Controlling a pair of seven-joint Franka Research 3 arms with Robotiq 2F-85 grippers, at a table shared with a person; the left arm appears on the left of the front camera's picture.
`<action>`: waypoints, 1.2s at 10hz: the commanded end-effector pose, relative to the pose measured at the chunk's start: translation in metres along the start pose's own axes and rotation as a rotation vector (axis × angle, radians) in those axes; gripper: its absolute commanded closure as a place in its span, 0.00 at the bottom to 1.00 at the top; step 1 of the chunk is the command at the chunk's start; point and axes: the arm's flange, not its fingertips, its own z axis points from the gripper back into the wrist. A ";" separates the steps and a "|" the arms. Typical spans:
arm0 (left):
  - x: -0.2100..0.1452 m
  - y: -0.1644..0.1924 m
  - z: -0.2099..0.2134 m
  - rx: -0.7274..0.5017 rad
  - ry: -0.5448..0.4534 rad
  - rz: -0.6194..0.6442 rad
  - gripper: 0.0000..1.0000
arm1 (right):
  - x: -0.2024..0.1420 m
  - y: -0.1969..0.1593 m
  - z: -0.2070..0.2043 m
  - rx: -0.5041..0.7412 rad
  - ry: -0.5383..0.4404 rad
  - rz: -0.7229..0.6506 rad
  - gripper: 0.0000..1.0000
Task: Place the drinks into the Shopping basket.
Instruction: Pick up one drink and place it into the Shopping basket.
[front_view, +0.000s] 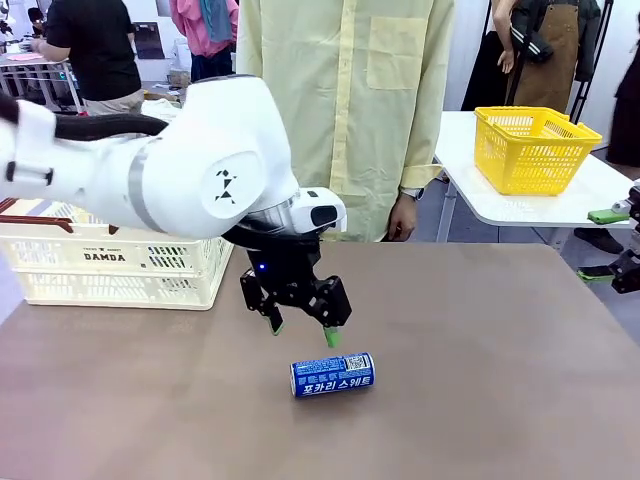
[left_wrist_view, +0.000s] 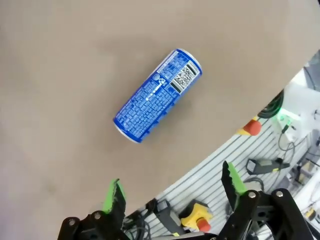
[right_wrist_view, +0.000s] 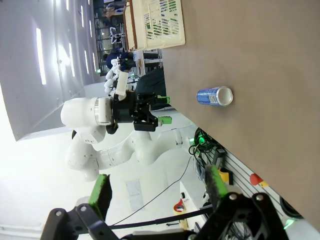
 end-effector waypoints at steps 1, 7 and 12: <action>-0.009 -0.001 0.001 -0.007 -0.026 -0.019 0.00 | -0.001 0.003 0.003 -0.010 0.012 -0.001 0.00; -0.003 -0.007 0.002 -0.006 -0.008 -0.020 0.00 | -0.001 0.003 0.003 -0.010 0.012 -0.001 0.00; 0.038 -0.055 -0.011 0.320 0.016 -1.258 0.00 | -0.001 0.003 0.003 -0.010 0.012 -0.001 0.00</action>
